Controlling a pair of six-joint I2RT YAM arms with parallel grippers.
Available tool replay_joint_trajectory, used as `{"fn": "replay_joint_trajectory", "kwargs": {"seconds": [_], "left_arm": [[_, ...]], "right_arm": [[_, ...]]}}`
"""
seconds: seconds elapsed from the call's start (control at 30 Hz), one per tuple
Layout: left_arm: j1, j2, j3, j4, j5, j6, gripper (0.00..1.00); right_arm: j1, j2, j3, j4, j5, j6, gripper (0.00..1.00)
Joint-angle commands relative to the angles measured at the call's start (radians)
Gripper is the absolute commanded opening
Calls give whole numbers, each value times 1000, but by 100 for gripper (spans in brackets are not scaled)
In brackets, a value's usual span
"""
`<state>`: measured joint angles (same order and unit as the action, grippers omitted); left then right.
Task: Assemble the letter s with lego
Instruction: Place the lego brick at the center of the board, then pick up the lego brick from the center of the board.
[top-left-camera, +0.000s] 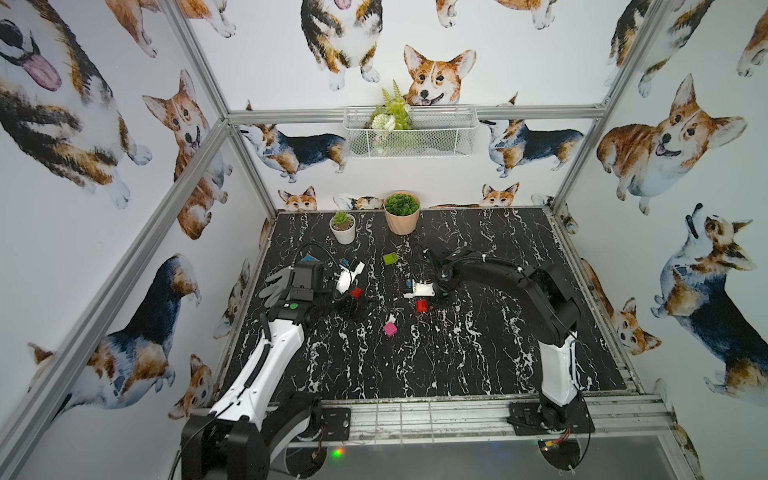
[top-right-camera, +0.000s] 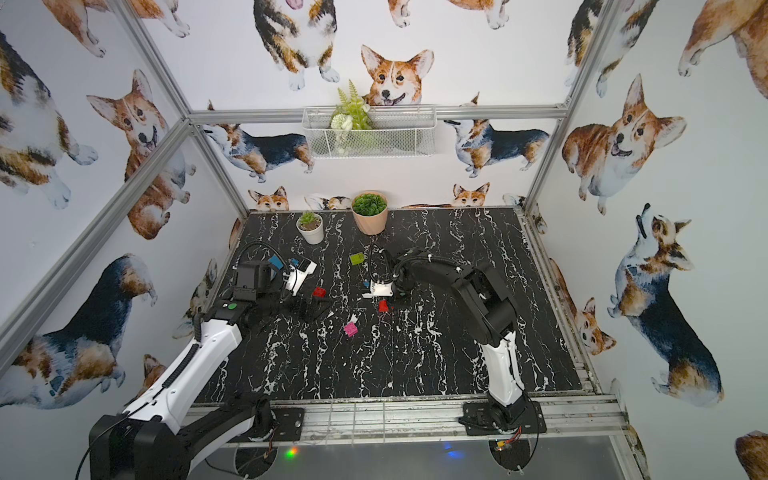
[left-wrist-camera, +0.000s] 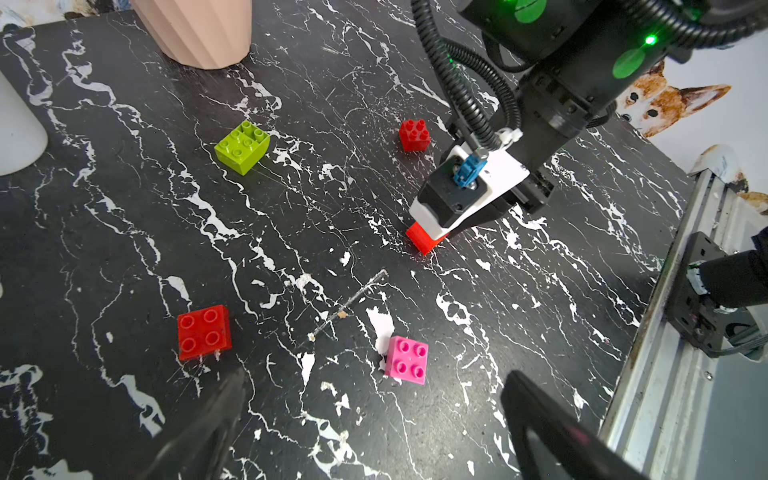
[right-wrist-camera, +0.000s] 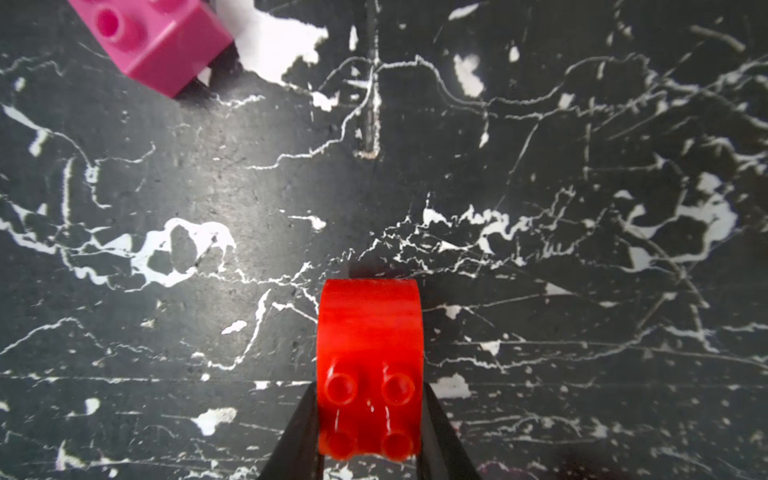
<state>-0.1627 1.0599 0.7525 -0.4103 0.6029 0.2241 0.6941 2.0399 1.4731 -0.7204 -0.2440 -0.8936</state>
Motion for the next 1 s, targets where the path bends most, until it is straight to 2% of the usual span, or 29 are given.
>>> {"fn": "replay_joint_trajectory", "kwargs": {"seconds": [0.0, 0.13, 0.2, 0.3, 0.4, 0.5, 0.6, 0.73, 0.97], "left_arm": [[5, -3, 0, -16, -1, 14, 100], [5, -4, -4, -3, 1, 3, 100], [5, -3, -2, 3, 11, -6, 100], [6, 3, 5, 4, 11, -5, 100], [6, 15, 10, 6, 16, -3, 100], [6, 22, 18, 9, 20, -6, 100], [6, 26, 22, 16, 31, -13, 100], [4, 35, 12, 59, 61, -54, 100], [-23, 53, -22, 183, 70, -149, 100]], "right_arm": [[2, 15, -2, -3, -11, -9, 28], [2, 27, -4, 12, 3, 10, 29], [4, 28, -5, 15, -7, 12, 34], [4, 27, -6, 15, 12, 9, 43], [4, 11, -8, 12, 16, 13, 59], [-1, -34, -19, -4, 42, -11, 69], [-38, -96, -35, -16, 38, -16, 70], [-136, -155, -47, -10, 5, 37, 71], [-250, -148, -54, 80, 7, 123, 71]]}}
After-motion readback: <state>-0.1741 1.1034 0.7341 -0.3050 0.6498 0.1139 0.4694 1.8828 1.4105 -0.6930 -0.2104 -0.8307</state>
